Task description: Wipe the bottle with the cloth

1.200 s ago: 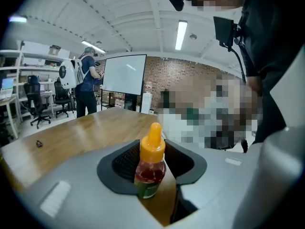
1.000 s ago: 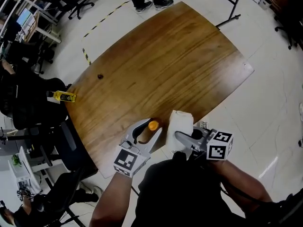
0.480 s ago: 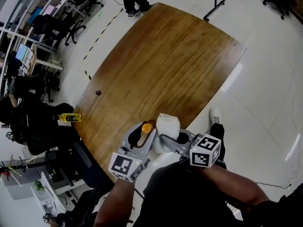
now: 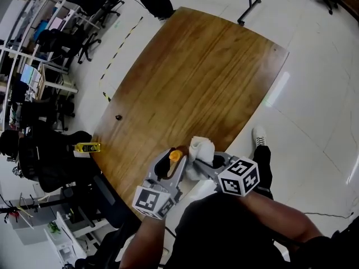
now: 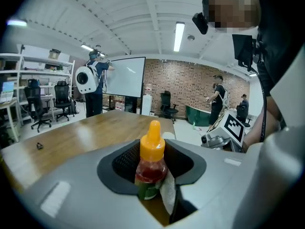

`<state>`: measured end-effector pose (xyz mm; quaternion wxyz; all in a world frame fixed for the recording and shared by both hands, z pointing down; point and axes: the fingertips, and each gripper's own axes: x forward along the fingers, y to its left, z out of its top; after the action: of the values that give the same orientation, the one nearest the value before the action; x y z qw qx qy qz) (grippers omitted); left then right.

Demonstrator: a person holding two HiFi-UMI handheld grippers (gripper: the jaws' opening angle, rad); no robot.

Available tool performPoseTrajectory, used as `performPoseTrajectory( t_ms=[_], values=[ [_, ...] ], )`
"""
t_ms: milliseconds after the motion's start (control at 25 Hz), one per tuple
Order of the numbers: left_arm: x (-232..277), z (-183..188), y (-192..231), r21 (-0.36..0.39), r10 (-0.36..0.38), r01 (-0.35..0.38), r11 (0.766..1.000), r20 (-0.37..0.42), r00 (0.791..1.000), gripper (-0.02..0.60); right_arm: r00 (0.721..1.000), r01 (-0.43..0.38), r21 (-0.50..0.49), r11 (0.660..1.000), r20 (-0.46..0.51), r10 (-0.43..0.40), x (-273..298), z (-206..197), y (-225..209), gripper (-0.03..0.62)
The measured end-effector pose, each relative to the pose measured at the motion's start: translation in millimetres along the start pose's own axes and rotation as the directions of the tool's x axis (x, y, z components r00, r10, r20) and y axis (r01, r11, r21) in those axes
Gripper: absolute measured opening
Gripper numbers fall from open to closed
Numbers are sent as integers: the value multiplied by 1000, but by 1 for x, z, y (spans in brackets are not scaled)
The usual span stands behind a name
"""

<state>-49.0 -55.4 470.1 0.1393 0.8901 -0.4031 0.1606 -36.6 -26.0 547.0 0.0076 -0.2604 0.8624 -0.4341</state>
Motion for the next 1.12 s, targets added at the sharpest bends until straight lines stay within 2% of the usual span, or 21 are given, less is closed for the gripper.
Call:
performPoseTrajectory(
  t_ms=[120, 240, 520, 720, 840, 960, 1040, 1120],
  values=[
    [-1, 2, 0, -19, -7, 8, 1000, 9, 1000, 168, 996, 40, -69, 997, -75, -45, 2, -1, -3, 72],
    [-1, 1, 1, -47, -15, 15, 999, 16, 1000, 170, 980, 91, -122, 988, -165, -110, 5, -6, -13, 72],
    [3, -4, 1, -71, -20, 22, 997, 34, 999, 172, 914, 175, -197, 965, -332, -234, 11, -22, -42, 72],
    [3, -4, 4, -62, -8, 11, 998, 37, 999, 172, 855, 182, -315, 931, -418, -308, 16, -25, -46, 72],
    [1, -4, 2, -52, -2, 4, 999, 39, 999, 170, 835, 160, -331, 930, -457, -306, 16, -26, -45, 72],
    [1, -2, -6, -39, -10, 11, 999, 37, 999, 170, 855, 77, -293, 953, -473, -214, 1, -21, -39, 73],
    [1, -2, -8, -27, -12, 13, 1000, 37, 999, 170, 883, -14, -259, 966, -457, -110, -14, -10, -33, 74],
    [0, -2, -9, -12, -6, 7, 1000, 50, 999, 169, 919, -67, -191, 979, -394, -14, -29, 13, -31, 74]
  ],
)
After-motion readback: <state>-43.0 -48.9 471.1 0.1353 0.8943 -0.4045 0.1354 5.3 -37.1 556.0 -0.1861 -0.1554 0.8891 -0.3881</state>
